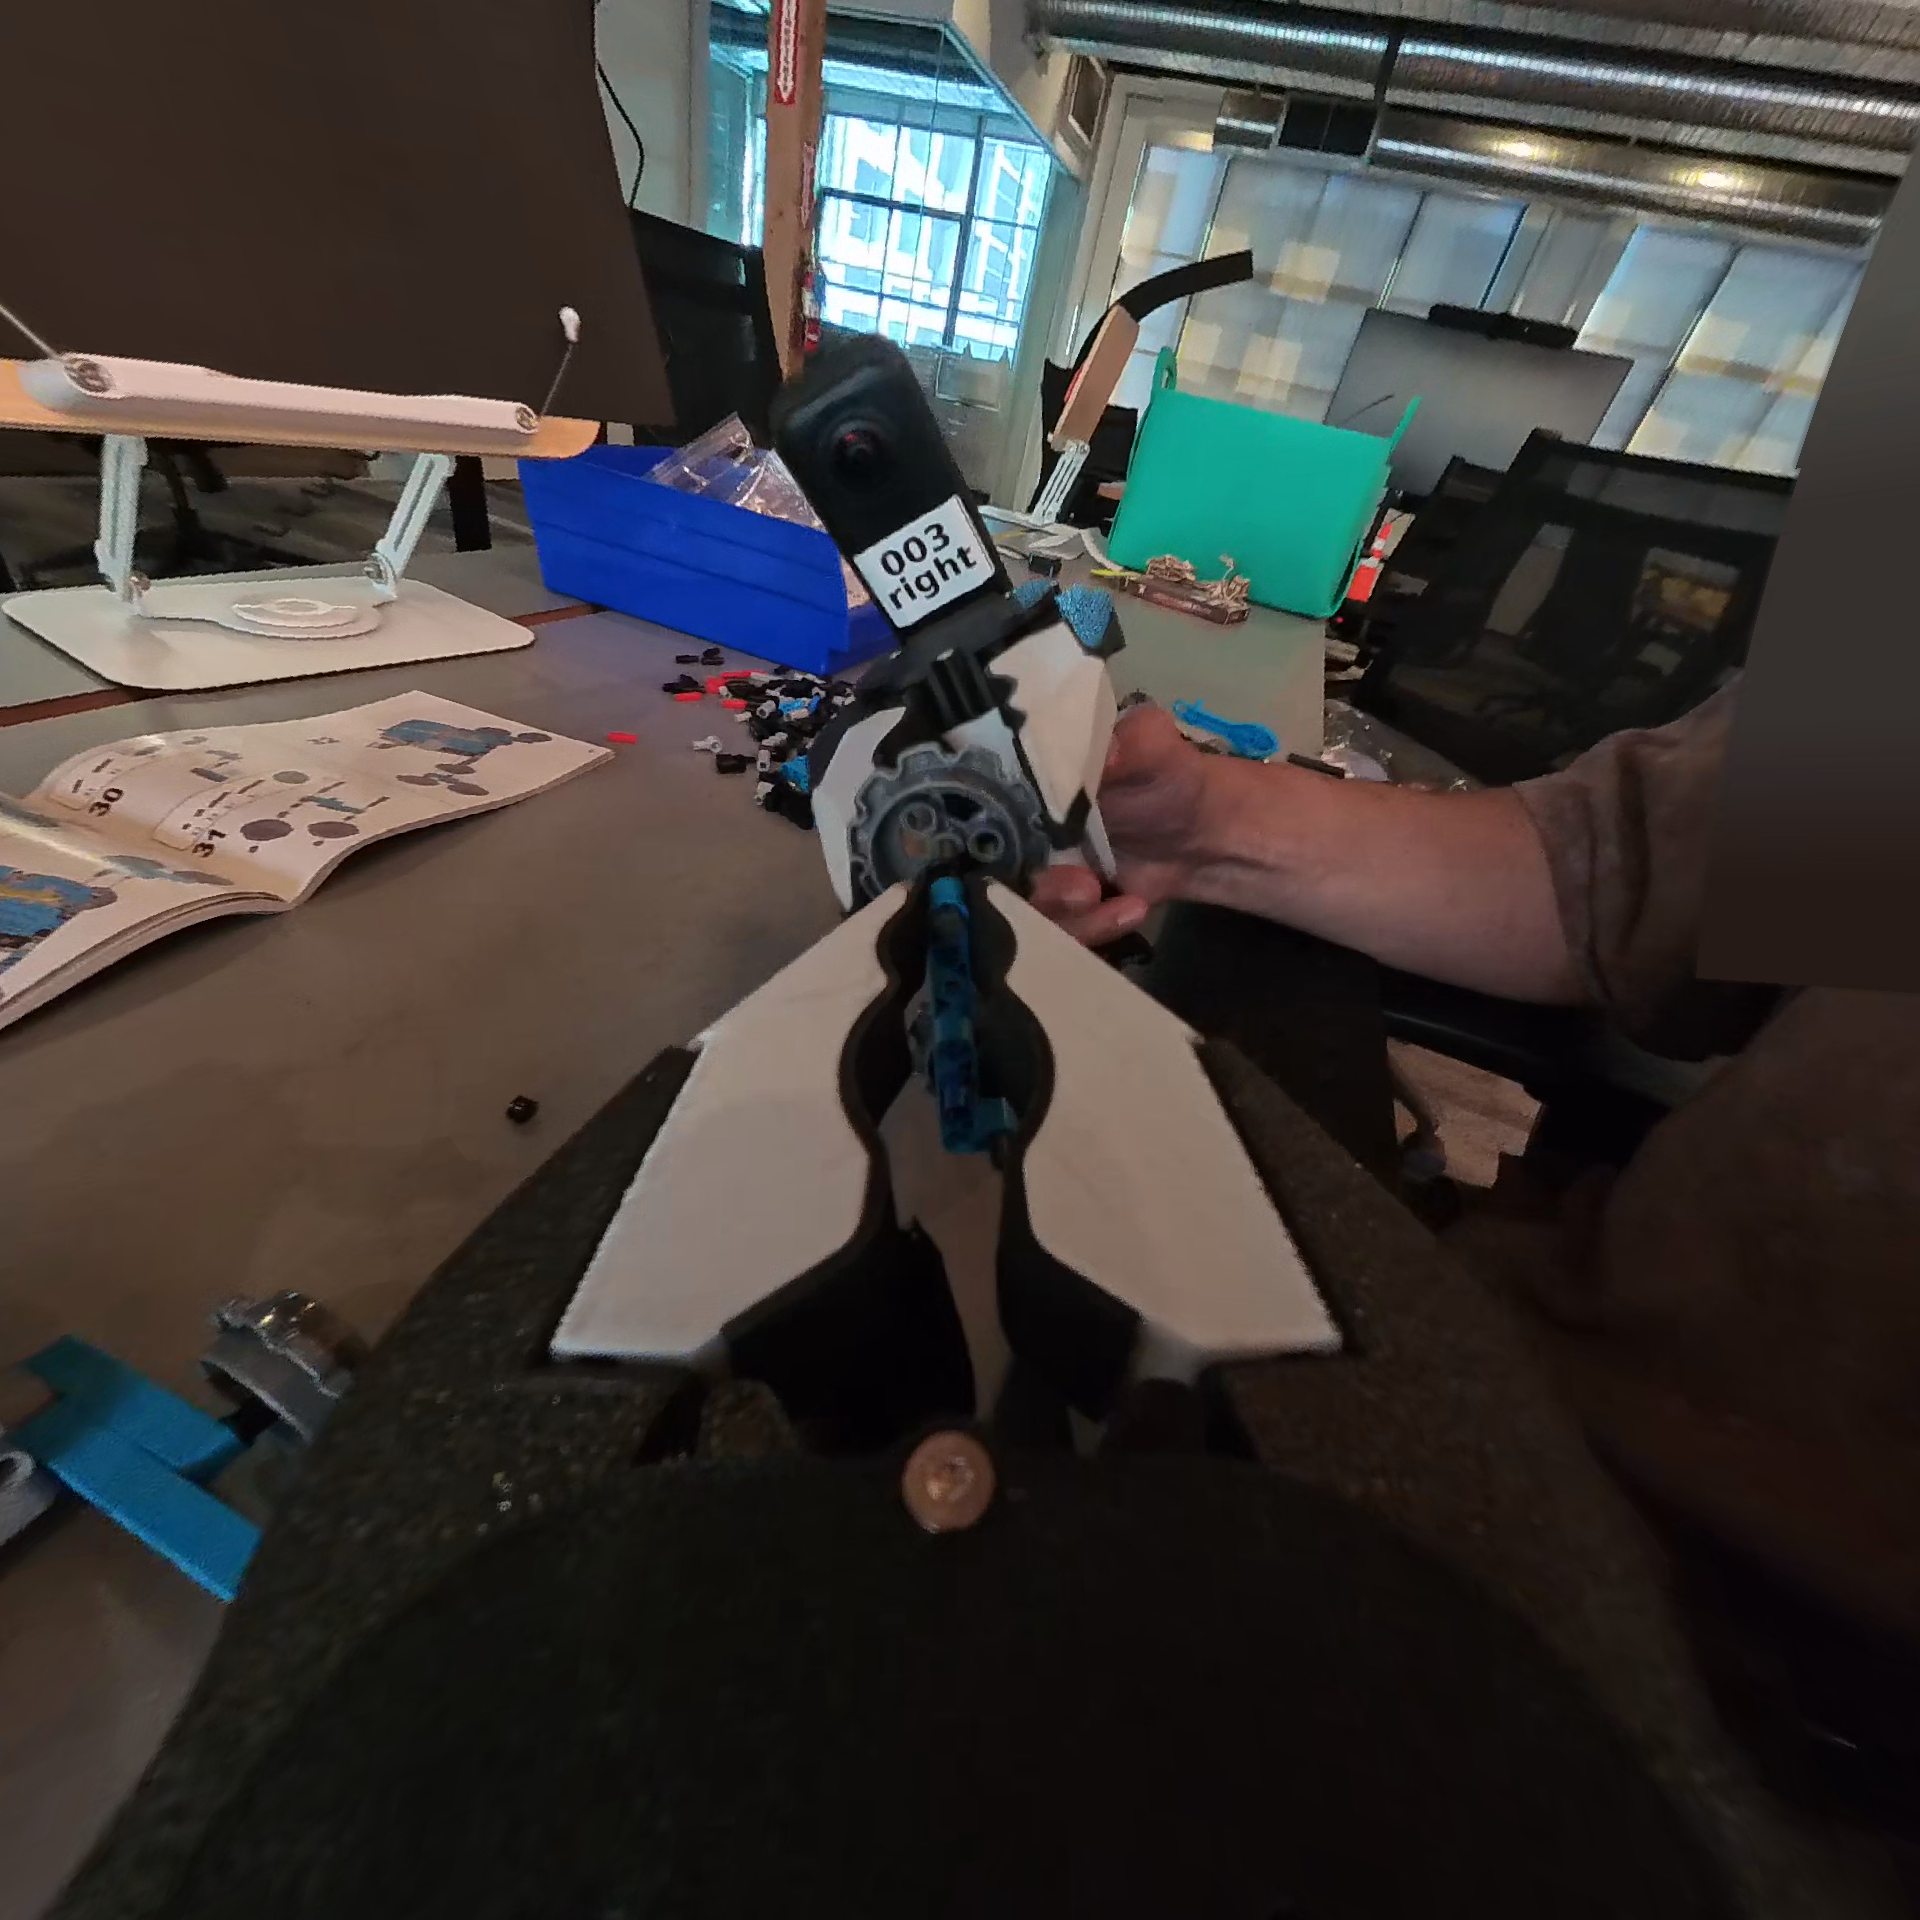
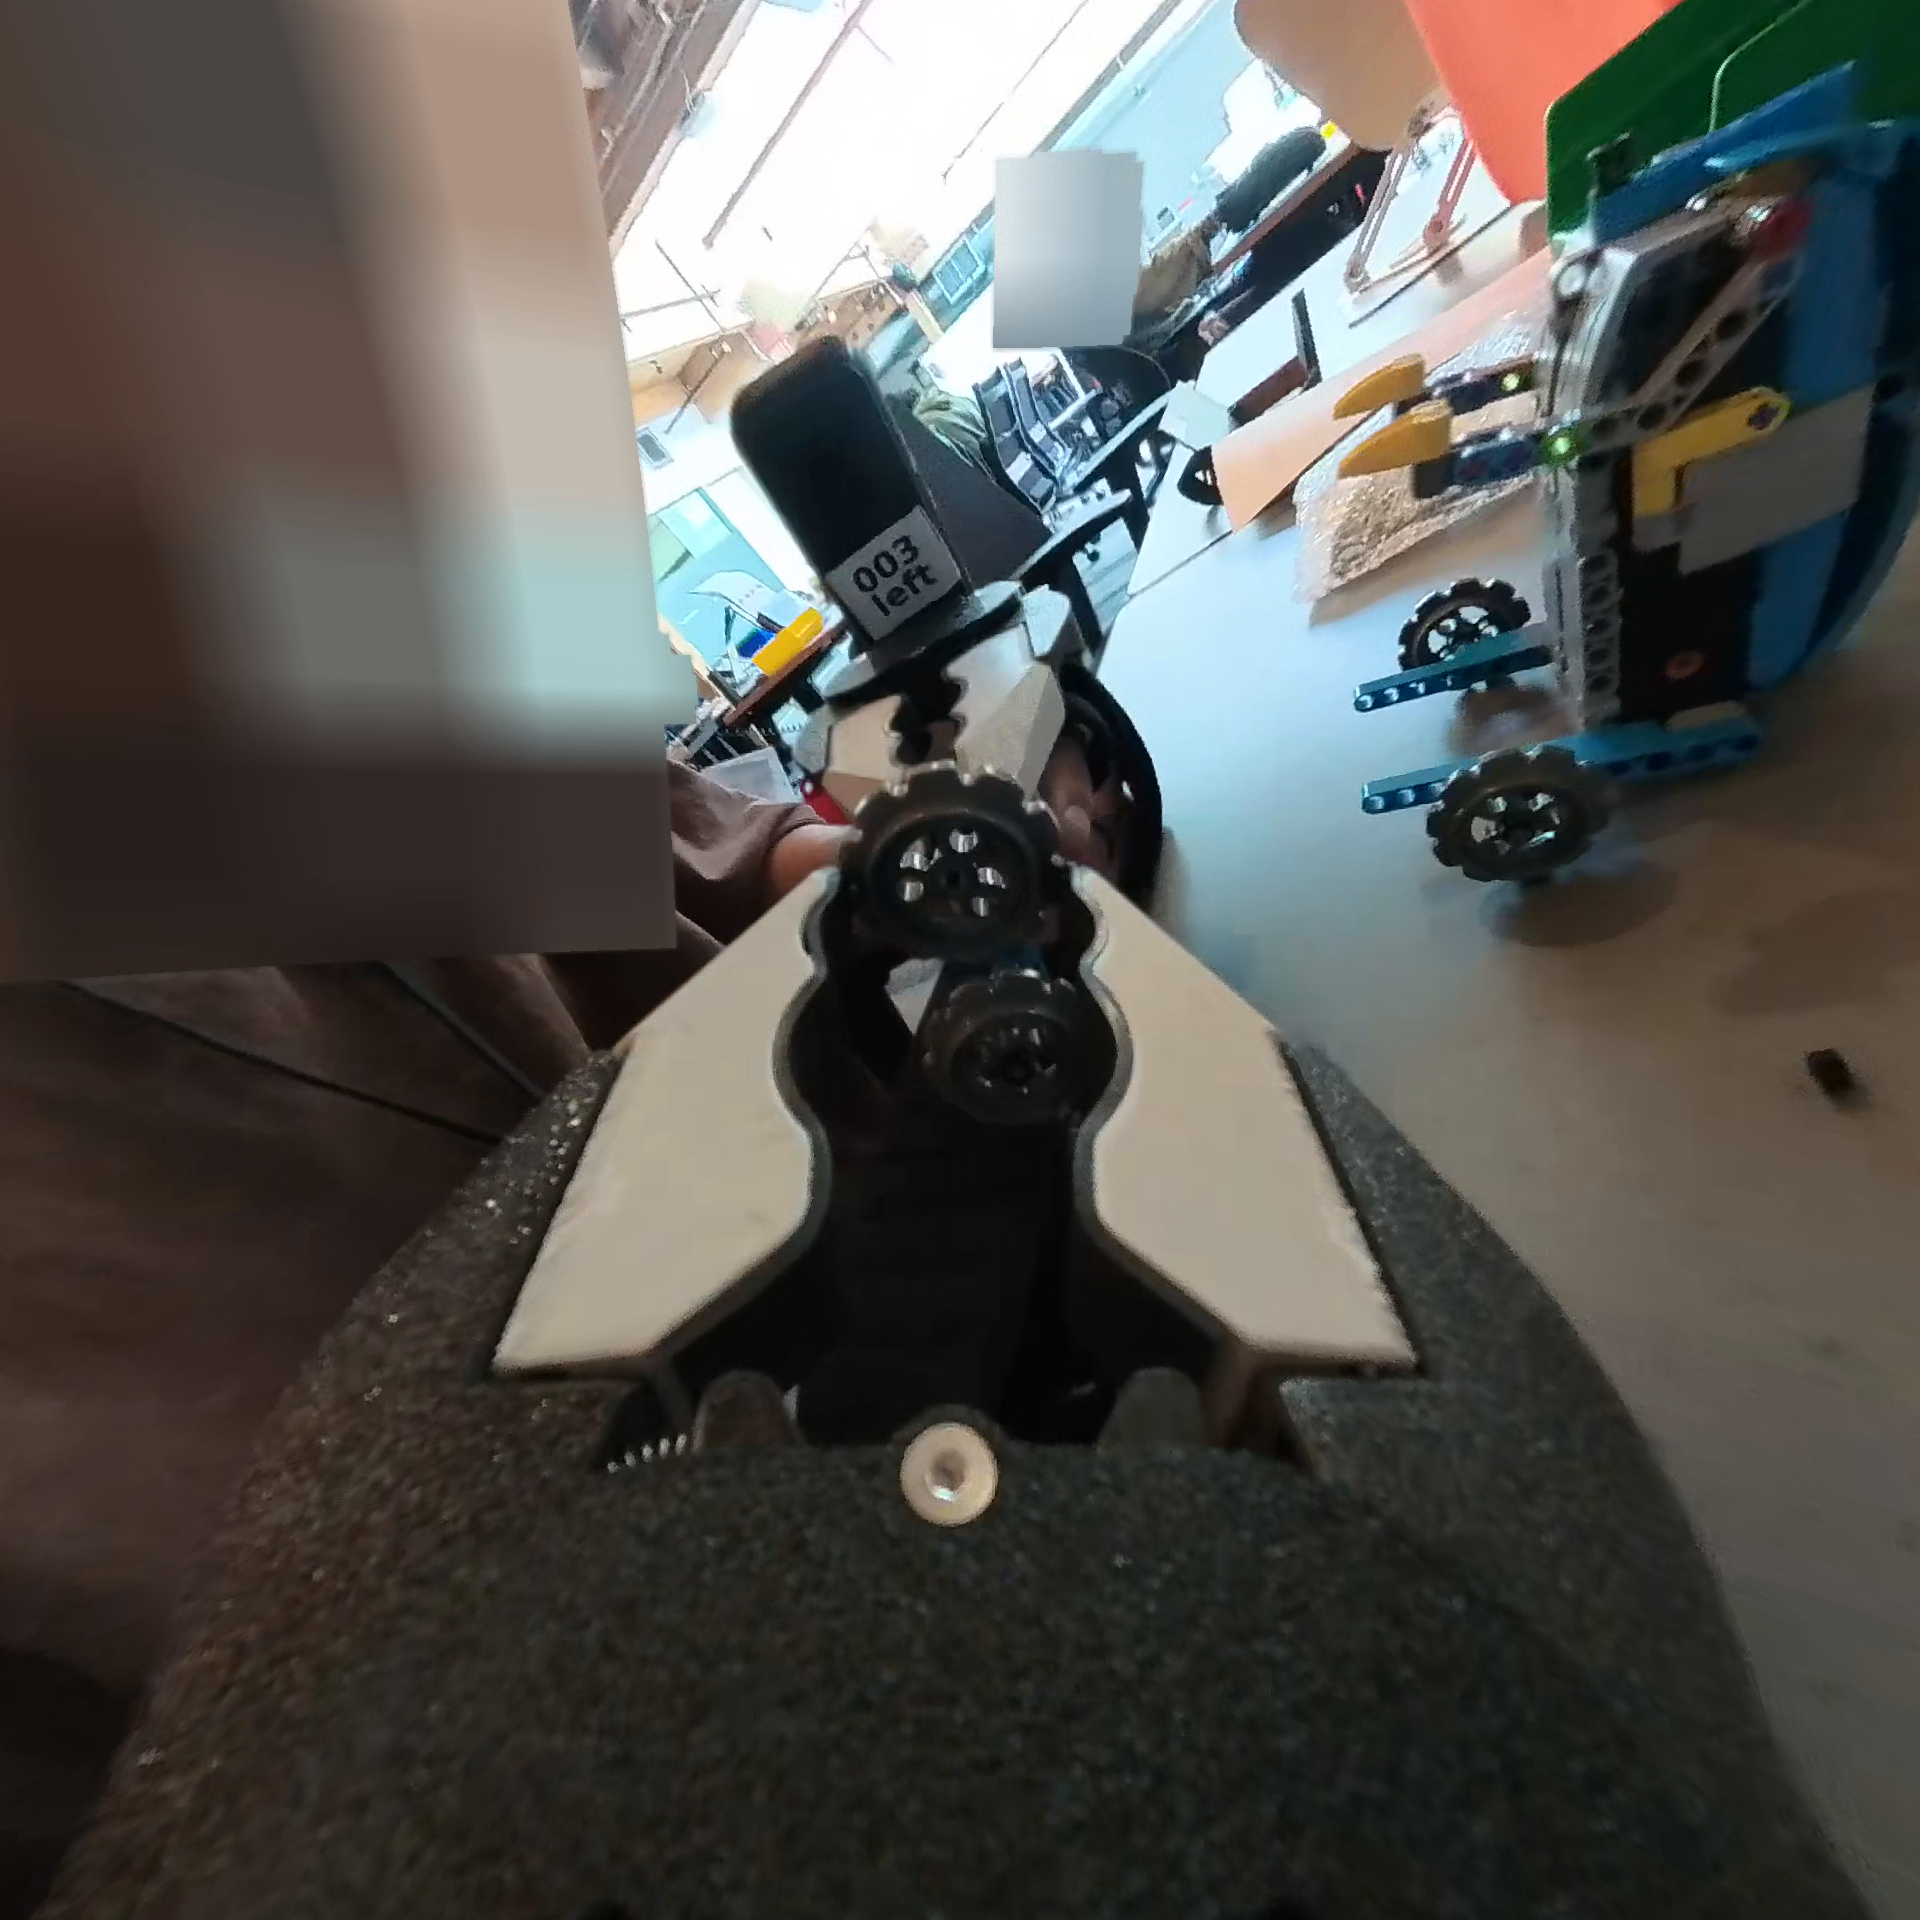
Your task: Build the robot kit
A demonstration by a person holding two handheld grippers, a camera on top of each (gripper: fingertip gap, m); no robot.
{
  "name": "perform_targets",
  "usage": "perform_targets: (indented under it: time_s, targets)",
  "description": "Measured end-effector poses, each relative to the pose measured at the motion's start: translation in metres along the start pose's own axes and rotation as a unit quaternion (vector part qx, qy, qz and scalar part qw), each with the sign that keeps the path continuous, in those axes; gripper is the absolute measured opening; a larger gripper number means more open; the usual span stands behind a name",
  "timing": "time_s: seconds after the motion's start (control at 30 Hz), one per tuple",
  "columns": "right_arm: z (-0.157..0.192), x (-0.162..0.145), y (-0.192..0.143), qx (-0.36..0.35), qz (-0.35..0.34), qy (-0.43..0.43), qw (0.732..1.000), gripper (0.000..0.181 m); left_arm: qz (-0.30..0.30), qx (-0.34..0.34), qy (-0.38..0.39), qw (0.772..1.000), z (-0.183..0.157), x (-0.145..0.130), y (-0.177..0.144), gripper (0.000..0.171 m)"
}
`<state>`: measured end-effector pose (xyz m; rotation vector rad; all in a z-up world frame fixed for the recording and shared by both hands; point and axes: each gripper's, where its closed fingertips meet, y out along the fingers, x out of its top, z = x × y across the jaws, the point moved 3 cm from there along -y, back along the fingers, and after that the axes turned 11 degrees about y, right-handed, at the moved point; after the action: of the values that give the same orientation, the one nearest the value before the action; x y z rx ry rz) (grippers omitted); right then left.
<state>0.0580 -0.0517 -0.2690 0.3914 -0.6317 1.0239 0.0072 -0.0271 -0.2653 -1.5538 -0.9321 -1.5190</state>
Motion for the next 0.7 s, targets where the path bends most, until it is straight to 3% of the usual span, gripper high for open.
perform_targets:
  time_s: [0.07, 0.47, 0.7]
  targets:
    - [0.000, -0.006, 0.006, -0.007, 0.021, -0.004, 1.000, 0.041, 0.011, 0.000, 0.014, 1.000, -0.003, -0.002, 0.003, 0.006]
    - [-0.005, 0.000, 0.005, -0.016, -0.005, 0.004, 1.000, 0.041, 0.022, 0.005, 0.033, 0.999, -0.006, -0.004, 0.006, 0.006]
    - [0.000, 0.009, -0.009, 0.001, -0.049, 0.015, 0.999, 0.040, -0.012, 0.014, 0.006, 1.000, 0.002, 0.003, -0.001, 0.006]
